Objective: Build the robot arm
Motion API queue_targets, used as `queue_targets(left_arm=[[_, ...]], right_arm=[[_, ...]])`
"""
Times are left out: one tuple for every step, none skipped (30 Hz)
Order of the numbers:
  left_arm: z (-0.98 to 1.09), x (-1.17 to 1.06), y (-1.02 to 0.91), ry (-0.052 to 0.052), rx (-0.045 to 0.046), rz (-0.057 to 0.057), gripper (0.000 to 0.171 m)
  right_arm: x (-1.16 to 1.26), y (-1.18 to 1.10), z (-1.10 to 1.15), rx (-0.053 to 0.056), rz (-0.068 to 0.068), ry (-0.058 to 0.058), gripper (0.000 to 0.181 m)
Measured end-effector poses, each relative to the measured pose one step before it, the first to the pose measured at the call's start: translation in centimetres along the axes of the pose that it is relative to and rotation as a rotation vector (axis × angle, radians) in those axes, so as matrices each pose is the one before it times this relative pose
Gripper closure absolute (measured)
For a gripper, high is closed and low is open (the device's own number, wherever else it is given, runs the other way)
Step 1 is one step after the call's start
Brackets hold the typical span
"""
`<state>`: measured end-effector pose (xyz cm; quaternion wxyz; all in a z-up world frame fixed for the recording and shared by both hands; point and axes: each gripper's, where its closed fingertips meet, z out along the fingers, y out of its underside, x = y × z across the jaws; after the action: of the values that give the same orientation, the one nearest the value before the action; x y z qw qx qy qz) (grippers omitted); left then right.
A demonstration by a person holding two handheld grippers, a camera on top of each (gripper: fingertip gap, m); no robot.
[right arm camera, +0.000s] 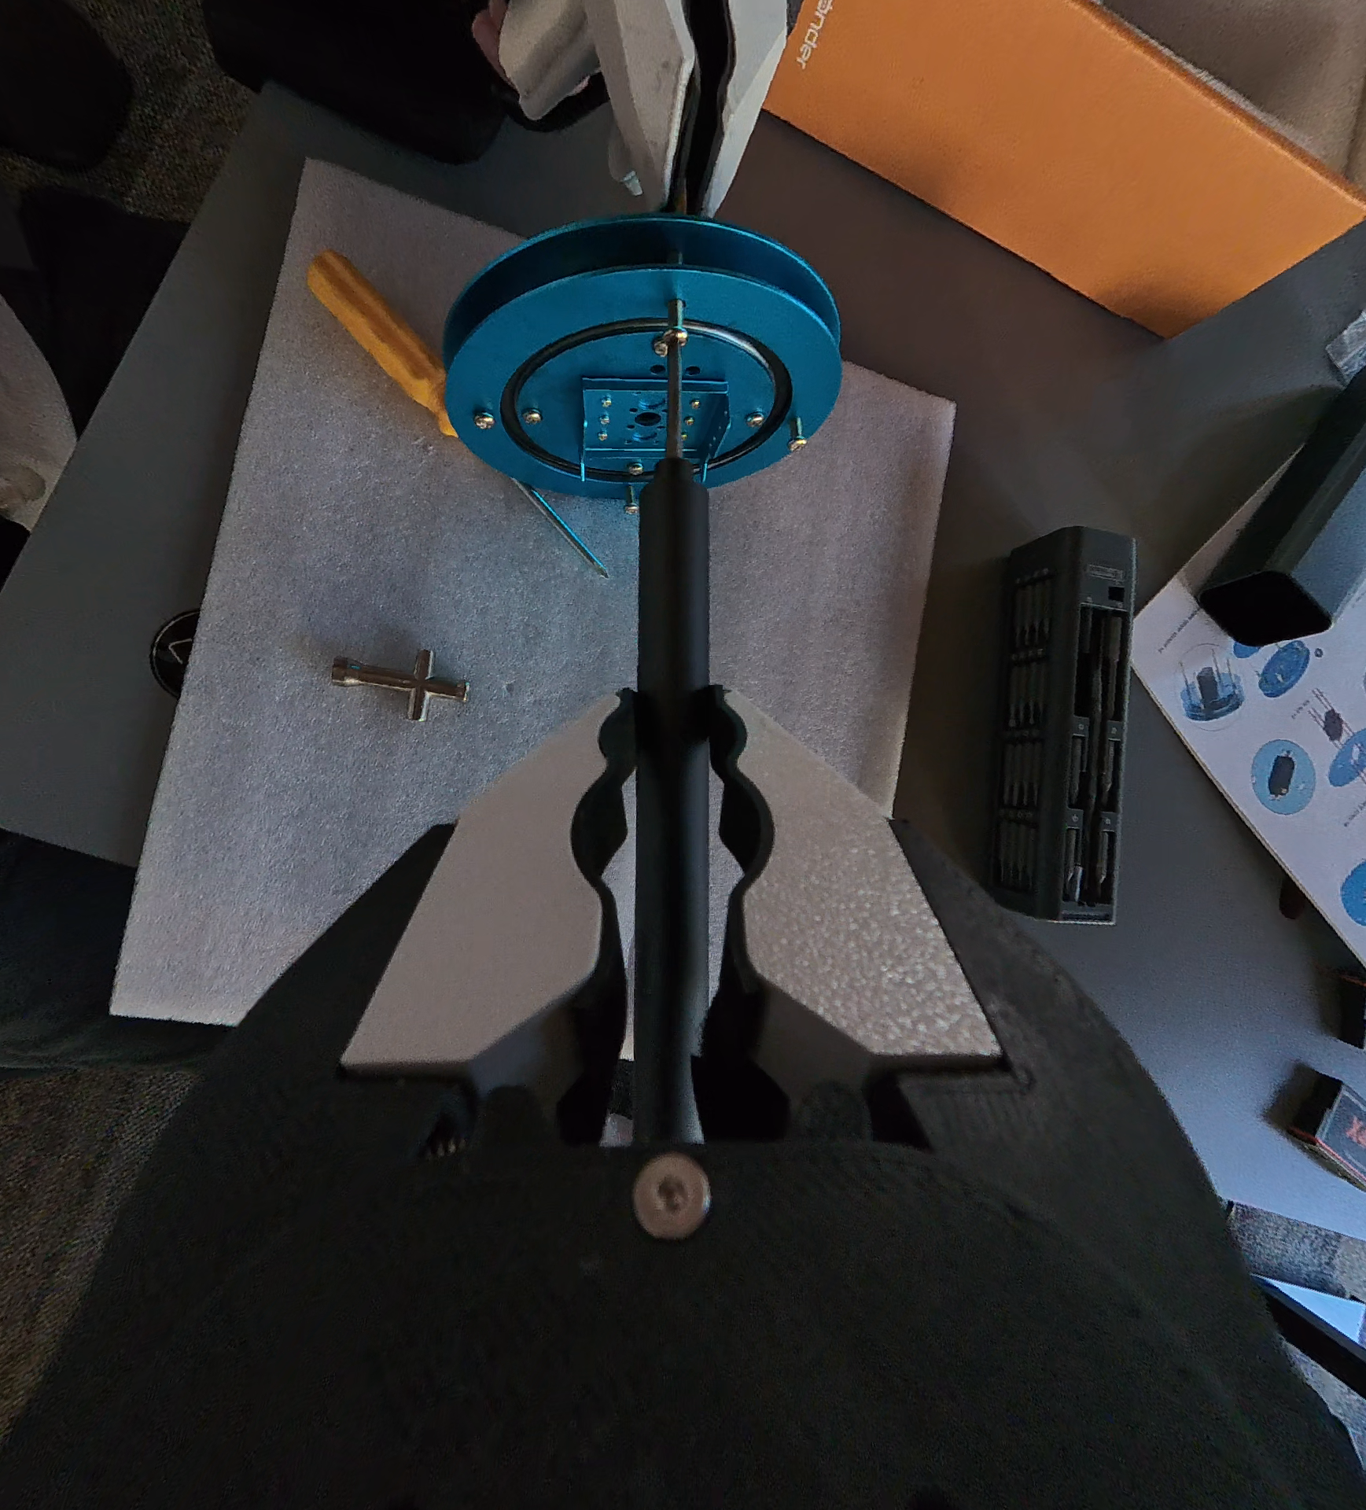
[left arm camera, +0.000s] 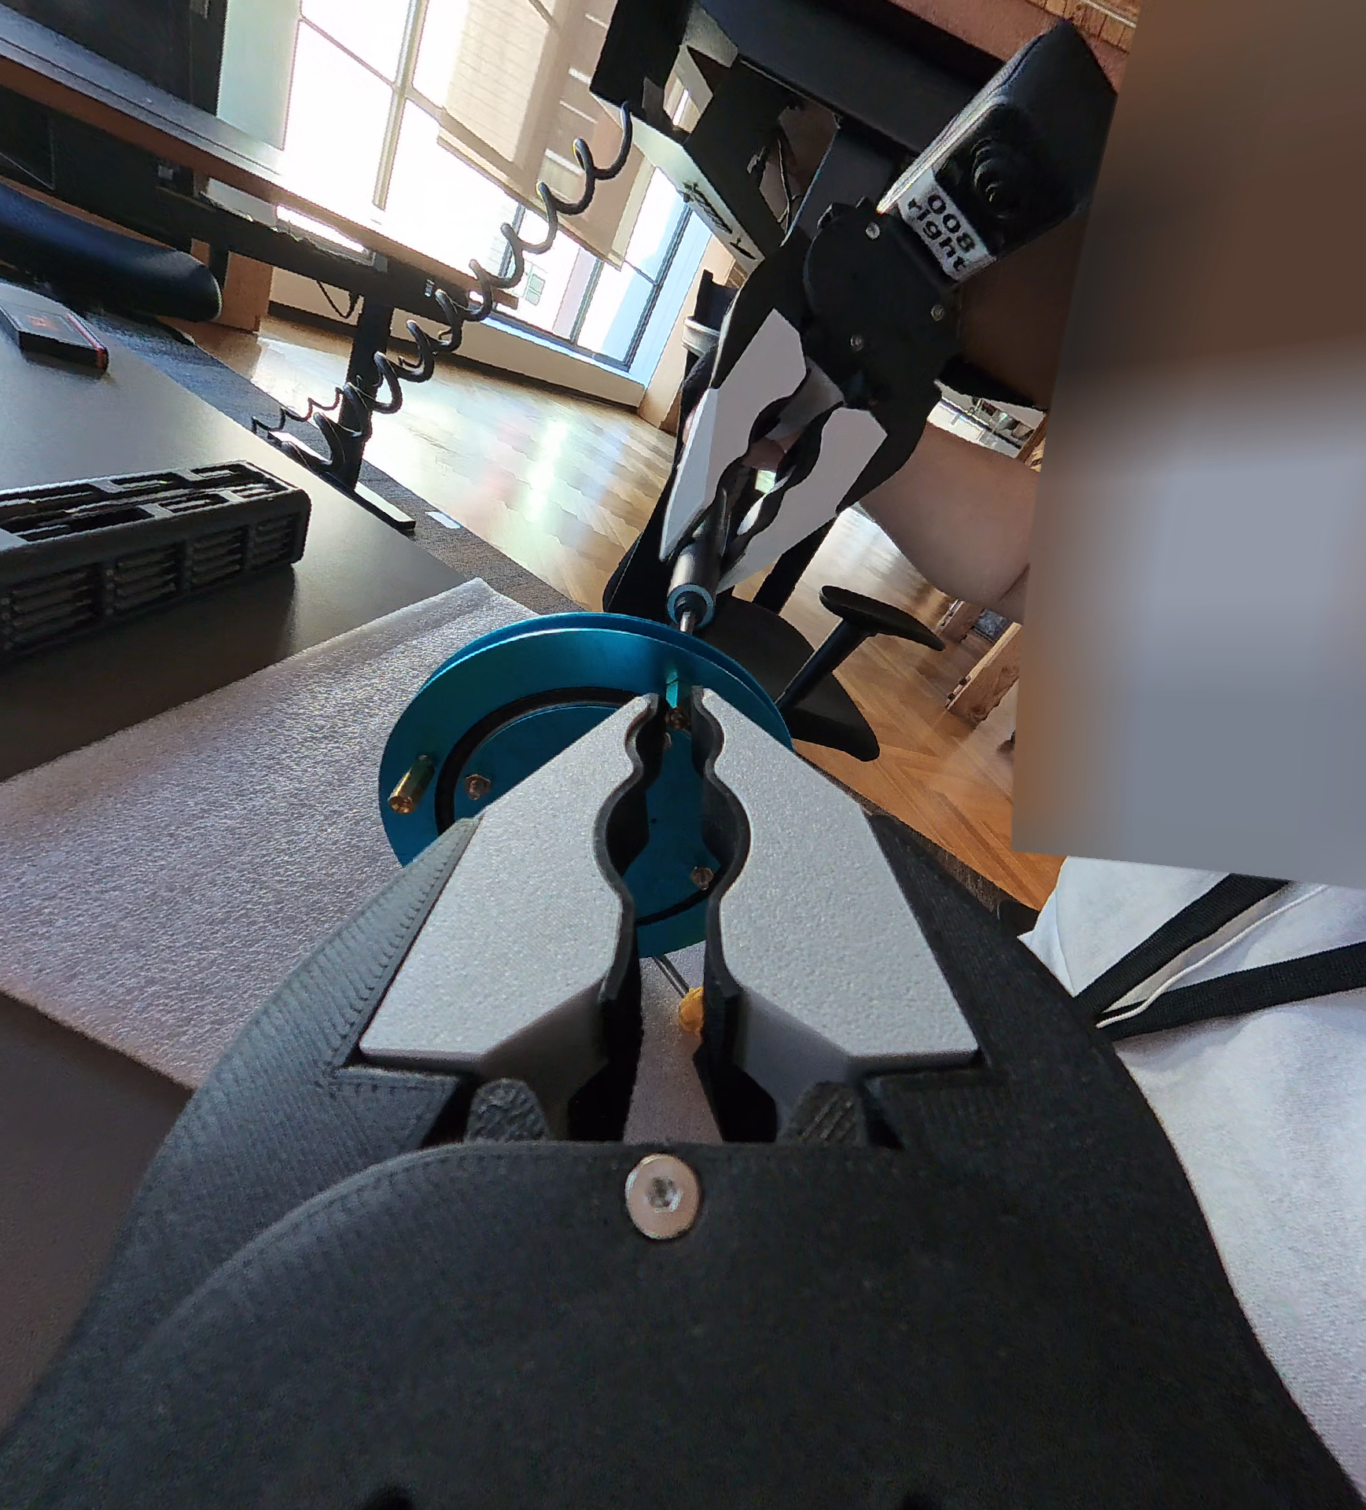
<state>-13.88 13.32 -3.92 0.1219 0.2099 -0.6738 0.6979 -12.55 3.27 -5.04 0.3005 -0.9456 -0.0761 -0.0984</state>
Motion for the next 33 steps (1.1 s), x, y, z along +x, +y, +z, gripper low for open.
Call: queue_targets(left_arm=[[-0.017, -0.007, -0.008, -0.0006, 0.00045, -0.0004, 0.168], [-0.026, -0.028, -0.016, -0.0004, 0.00162, -0.0012, 0.168], [-0.045, -0.028, -0.029, -0.0006, 0.00177, -0.0013, 0.167], [-0.025, -0.002, -0.003, 0.0000, 0.00070, -0.0008, 0.167], [0.012, 0.013, 0.028, 0.0007, -0.00094, 0.0004, 0.167], [0.028, 0.020, 0.039, 0.0007, -0.00286, 0.0013, 0.167], [0.033, 0.019, 0.051, 0.0001, -0.00335, 0.0017, 0.167], [0.019, 0.025, 0.027, 0.0011, -0.00271, 0.0019, 0.167], [0.004, 0.040, 0.017, 0.0017, -0.00211, 0.0007, 0.167], [-0.010, 0.000, 0.005, 0.0011, -0.00038, -0.0010, 0.168], [-0.015, -0.010, 0.005, -0.0001, 0.00048, -0.0016, 0.167], [-0.010, -0.003, 0.000, -0.0004, -0.00005, -0.0005, 0.167], [-0.008, 0.004, 0.008, -0.0003, -0.00090, 0.0008, 0.167], [0.001, 0.004, 0.012, -0.0002, -0.00112, 0.0010, 0.167], [-0.005, -0.004, 0.004, -0.0007, -0.00056, 0.0011, 0.167], [-0.011, -0.005, -0.005, -0.0008, 0.00004, 0.0009, 0.167], [-0.025, -0.006, -0.020, -0.0002, 0.00070, 0.0006, 0.167], [-0.015, 0.022, -0.002, 0.0019, 0.00070, -0.0002, 0.167], [0.001, 0.024, 0.003, 0.0027, -0.00026, -0.0013, 0.167], [0.012, 0.019, 0.000, 0.0026, -0.00027, -0.0017, 0.168], [0.000, 0.039, 0.003, 0.0041, -0.00054, -0.0018, 0.168], [0.025, 0.022, 0.012, 0.0028, -0.00112, -0.0015, 0.168], [0.008, 0.002, 0.007, 0.0013, -0.00078, -0.0020, 0.167], [0.009, -0.005, 0.016, 0.0019, -0.00084, -0.0036, 0.167], [0.019, 0.009, 0.020, 0.0031, -0.00117, -0.0062, 0.167], [-0.004, -0.017, -0.013, 0.0027, 0.00097, -0.0070, 0.167], [-0.027, -0.056, -0.023, -0.0002, 0.00224, -0.0052, 0.167], [-0.039, -0.064, -0.044, -0.0031, 0.00251, -0.0021, 0.167], [-0.052, -0.073, -0.043, -0.0040, 0.00241, 0.0003, 0.167], [-0.038, -0.045, -0.024, -0.0031, 0.00187, 0.0008, 0.167], [-0.014, -0.021, -0.002, -0.0014, 0.00100, 0.0004, 0.167], [0.010, 0.001, -0.005, -0.0005, 0.00010, 0.0009, 0.167], [0.019, 0.026, 0.019, 0.0008, -0.00116, 0.0015, 0.167]], right_arm=[[-0.003, 0.018, 0.049, -0.0016, 0.0004, -0.0017, 0.165], [-0.005, -0.055, 0.007, 0.0039, 0.0002, -0.0012, 0.165], [-0.002, -0.088, -0.027, 0.0076, 0.0019, -0.0012, 0.165], [0.006, -0.056, -0.032, 0.0049, 0.0068, -0.0040, 0.165], [0.041, 0.000, -0.028, 0.0021, 0.0048, -0.0020, 0.165], [0.100, 0.027, -0.013, 0.0002, -0.0023, 0.0041, 0.165], [0.089, 0.045, -0.003, -0.0018, -0.0040, 0.0047, 0.165], [-0.030, 0.050, 0.022, -0.0031, -0.0026, -0.0029, 0.165], [-0.094, 0.047, 0.059, -0.0039, 0.0006, -0.0079, 0.165], [-0.076, 0.050, 0.079, -0.0027, 0.0016, -0.0065, 0.165], [0.037, 0.057, 0.097, -0.0035, 0.0038, 0.0006, 0.165], [-0.004, 0.066, 0.090, -0.0043, 0.0022, -0.0024, 0.165], [-0.004, 0.057, 0.087, -0.0053, 0.0030, -0.0023, 0.165], [0.040, 0.038, 0.062, -0.0039, 0.0037, 0.0002, 0.165], [0.022, 0.021, 0.031, -0.0016, 0.0033, -0.0016, 0.165], [-0.050, -0.017, 0.004, 0.0012, 0.0011, -0.0053, 0.165], [0.000, -0.037, -0.016, 0.0027, 0.0007, -0.0007, 0.165], [0.017, -0.019, -0.014, 0.0011, -0.0009, 0.0006, 0.165], [-0.051, -0.006, -0.010, -0.0011, -0.0060, -0.0019, 0.165], [-0.025, 0.006, -0.005, -0.0033, -0.0123, 0.0019, 0.165], [0.034, 0.019, -0.004, -0.0075, -0.0159, 0.0068, 0.165], [0.053, 0.003, -0.022, -0.0105, -0.0218, 0.0095, 0.165], [0.037, -0.042, -0.044, -0.0088, -0.0249, 0.0105, 0.165], [0.152, 0.002, -0.038, -0.0127, -0.0227, 0.0162, 0.165], [0.186, -0.006, -0.014, -0.0123, -0.0221, 0.0199, 0.165], [0.066, -0.001, 0.002, -0.0098, -0.0160, 0.0115, 0.165], [0.049, -0.005, 0.023, -0.0083, -0.0037, 0.0078, 0.165], [0.074, -0.022, 0.043, -0.0049, -0.0027, 0.0115, 0.165], [0.036, -0.053, 0.010, 0.0007, -0.0011, 0.0112, 0.165], [-0.048, -0.038, 0.011, 0.0004, 0.0063, 0.0053, 0.165], [-0.105, -0.014, 0.007, -0.0007, 0.0054, 0.0034, 0.165], [-0.095, 0.007, -0.002, 0.0001, 0.0010, 0.0054, 0.165], [-0.052, 0.030, -0.011, -0.0003, -0.0033, 0.0074, 0.165]])
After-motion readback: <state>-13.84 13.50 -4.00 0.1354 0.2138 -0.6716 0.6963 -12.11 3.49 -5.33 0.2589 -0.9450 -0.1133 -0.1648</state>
